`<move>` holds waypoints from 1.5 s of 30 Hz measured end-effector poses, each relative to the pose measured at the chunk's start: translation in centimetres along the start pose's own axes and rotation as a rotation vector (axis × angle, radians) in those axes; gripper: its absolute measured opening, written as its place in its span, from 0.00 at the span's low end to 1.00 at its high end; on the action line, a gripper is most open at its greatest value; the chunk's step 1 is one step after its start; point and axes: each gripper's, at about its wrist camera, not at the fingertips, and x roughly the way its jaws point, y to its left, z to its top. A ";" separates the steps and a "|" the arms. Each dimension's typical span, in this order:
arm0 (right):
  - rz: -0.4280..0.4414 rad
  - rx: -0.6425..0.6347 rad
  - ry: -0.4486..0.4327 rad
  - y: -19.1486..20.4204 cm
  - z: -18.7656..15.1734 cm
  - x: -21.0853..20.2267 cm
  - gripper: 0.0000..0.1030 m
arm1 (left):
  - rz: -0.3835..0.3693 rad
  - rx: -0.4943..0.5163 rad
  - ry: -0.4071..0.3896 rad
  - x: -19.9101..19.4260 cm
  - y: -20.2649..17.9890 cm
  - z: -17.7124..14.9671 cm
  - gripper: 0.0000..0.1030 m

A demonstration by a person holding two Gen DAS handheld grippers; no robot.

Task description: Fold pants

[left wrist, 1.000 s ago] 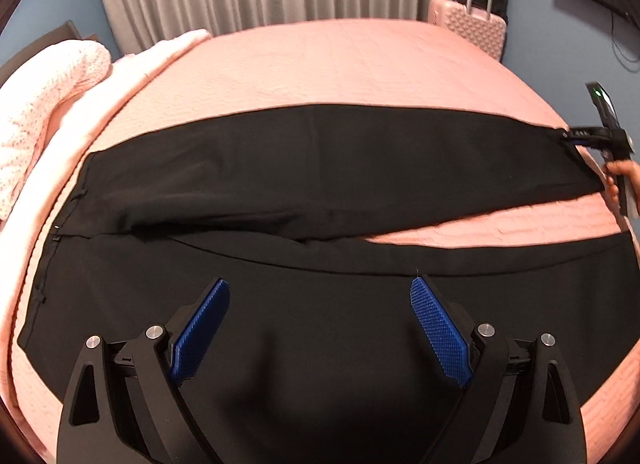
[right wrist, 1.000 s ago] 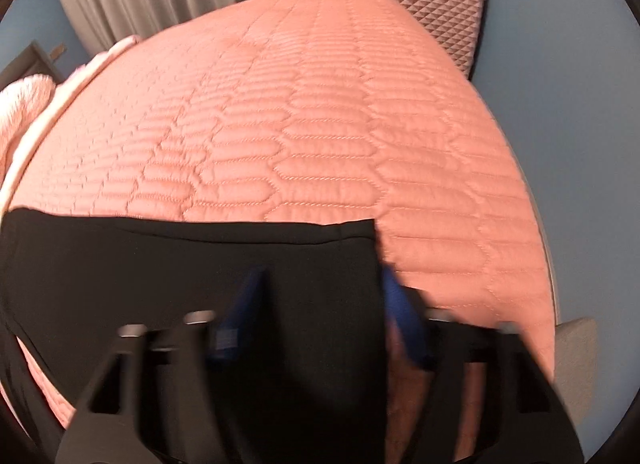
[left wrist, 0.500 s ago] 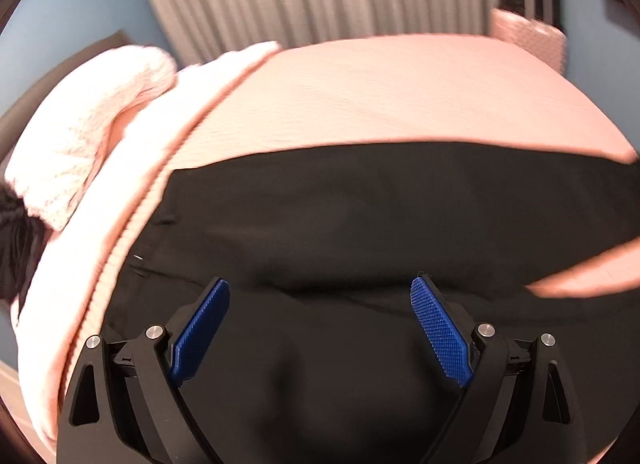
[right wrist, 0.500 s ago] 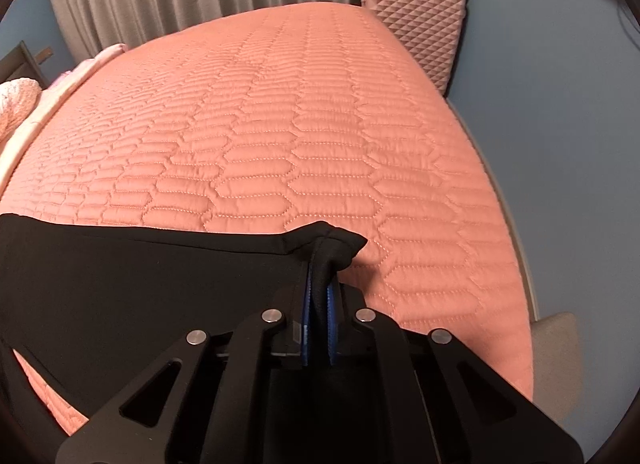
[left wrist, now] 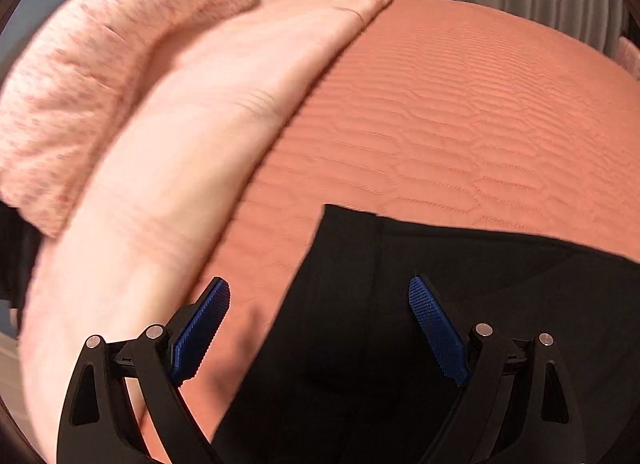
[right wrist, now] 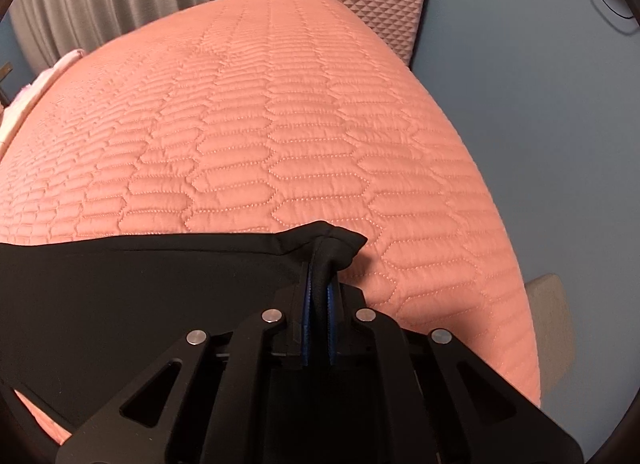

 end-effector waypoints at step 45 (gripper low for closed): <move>-0.104 0.081 -0.038 -13.6 -27.1 -25.0 0.49 | -0.027 -0.161 -0.066 -21.9 17.7 -29.4 0.08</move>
